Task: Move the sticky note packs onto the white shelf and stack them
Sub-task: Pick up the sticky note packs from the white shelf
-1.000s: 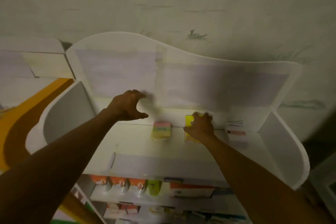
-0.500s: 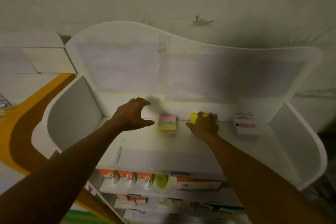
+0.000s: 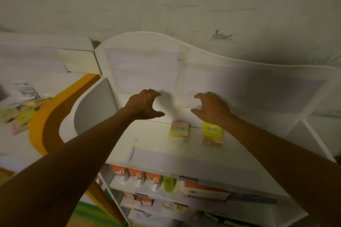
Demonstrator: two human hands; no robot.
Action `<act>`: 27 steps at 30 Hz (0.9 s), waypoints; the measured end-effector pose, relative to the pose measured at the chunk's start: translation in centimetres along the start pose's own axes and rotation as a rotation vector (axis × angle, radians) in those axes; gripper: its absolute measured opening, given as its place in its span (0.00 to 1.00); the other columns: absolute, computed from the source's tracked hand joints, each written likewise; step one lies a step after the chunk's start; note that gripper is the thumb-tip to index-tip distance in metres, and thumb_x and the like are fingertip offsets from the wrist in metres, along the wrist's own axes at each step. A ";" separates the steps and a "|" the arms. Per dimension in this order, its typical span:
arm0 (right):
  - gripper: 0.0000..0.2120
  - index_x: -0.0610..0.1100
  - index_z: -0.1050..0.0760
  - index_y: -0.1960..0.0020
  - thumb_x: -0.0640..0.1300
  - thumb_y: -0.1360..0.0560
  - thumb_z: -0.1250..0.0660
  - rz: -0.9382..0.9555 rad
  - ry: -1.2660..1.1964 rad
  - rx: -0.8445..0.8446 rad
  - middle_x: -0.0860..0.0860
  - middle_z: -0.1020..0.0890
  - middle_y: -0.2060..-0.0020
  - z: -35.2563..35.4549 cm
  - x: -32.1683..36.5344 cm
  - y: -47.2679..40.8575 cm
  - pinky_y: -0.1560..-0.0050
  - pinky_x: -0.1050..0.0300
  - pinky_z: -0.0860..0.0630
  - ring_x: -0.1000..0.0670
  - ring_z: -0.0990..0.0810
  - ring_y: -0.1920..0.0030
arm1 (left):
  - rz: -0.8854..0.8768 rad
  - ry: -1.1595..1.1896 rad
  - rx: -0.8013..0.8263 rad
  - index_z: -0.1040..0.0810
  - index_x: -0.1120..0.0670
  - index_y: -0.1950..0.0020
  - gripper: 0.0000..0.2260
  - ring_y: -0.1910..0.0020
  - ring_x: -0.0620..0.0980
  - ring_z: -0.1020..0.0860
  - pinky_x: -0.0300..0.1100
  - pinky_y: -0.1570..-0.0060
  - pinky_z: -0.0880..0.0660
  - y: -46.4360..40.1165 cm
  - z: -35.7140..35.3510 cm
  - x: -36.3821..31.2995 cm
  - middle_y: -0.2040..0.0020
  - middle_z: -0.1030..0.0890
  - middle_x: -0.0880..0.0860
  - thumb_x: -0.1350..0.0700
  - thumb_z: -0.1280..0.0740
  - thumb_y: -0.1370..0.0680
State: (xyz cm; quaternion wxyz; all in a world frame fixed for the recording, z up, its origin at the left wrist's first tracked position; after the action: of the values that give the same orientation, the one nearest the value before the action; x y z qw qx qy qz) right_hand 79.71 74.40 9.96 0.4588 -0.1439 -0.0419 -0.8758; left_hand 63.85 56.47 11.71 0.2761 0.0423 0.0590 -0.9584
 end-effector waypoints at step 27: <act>0.34 0.55 0.40 0.25 0.62 0.27 0.34 0.403 -0.021 -0.051 0.48 0.35 0.27 -1.0 47.3 1.7 0.32 0.45 0.32 0.43 0.35 0.28 | 0.320 -0.173 -0.205 0.35 0.51 0.27 0.36 0.28 0.53 0.36 0.52 0.32 0.34 28.3 19.7 39.9 0.27 0.33 0.52 0.38 0.30 0.30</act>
State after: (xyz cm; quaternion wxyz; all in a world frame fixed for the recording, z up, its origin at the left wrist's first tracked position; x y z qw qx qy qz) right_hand 55.51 35.79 22.66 0.6206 -0.1702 0.0052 -0.7654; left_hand 44.36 9.13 24.16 0.4316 -0.0595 0.1250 -0.8914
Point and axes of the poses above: each hand's wrist, its own y-axis away from the middle knuckle, its own z-axis out of the back of the hand, x = y × z, the point moved 1 cm from there along -y, towards the middle knuckle
